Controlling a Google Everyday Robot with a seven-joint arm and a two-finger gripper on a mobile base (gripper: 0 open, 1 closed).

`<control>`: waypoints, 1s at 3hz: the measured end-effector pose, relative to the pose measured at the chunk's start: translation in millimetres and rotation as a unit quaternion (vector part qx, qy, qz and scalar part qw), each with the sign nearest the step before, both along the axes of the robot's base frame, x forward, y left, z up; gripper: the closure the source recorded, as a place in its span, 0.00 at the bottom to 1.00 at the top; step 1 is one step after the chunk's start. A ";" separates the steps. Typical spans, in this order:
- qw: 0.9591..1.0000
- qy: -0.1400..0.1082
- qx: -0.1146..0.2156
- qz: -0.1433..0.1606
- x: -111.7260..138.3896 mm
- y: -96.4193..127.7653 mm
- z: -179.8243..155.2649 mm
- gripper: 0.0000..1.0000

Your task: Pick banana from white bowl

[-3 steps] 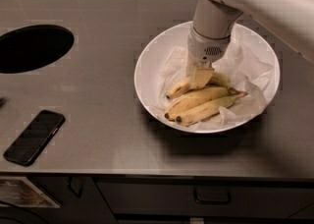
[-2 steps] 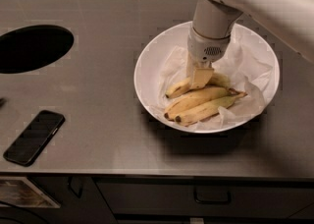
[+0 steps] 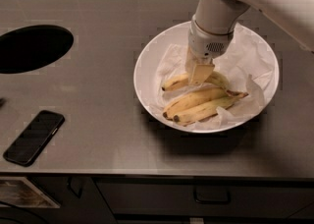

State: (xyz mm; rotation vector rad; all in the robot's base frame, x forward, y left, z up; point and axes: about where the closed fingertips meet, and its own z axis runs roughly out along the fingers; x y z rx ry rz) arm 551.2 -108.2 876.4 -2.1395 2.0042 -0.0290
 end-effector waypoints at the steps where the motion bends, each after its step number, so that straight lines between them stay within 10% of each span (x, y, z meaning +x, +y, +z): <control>1: 0.999 -0.037 0.031 0.014 -4.8 4.0 28.7 1.00; 3: 0.991 -0.098 0.081 0.043 -17.8 10.6 83.0 1.00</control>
Offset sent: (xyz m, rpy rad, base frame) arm -0.0158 0.0103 0.0928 0.1933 -0.2232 0.1009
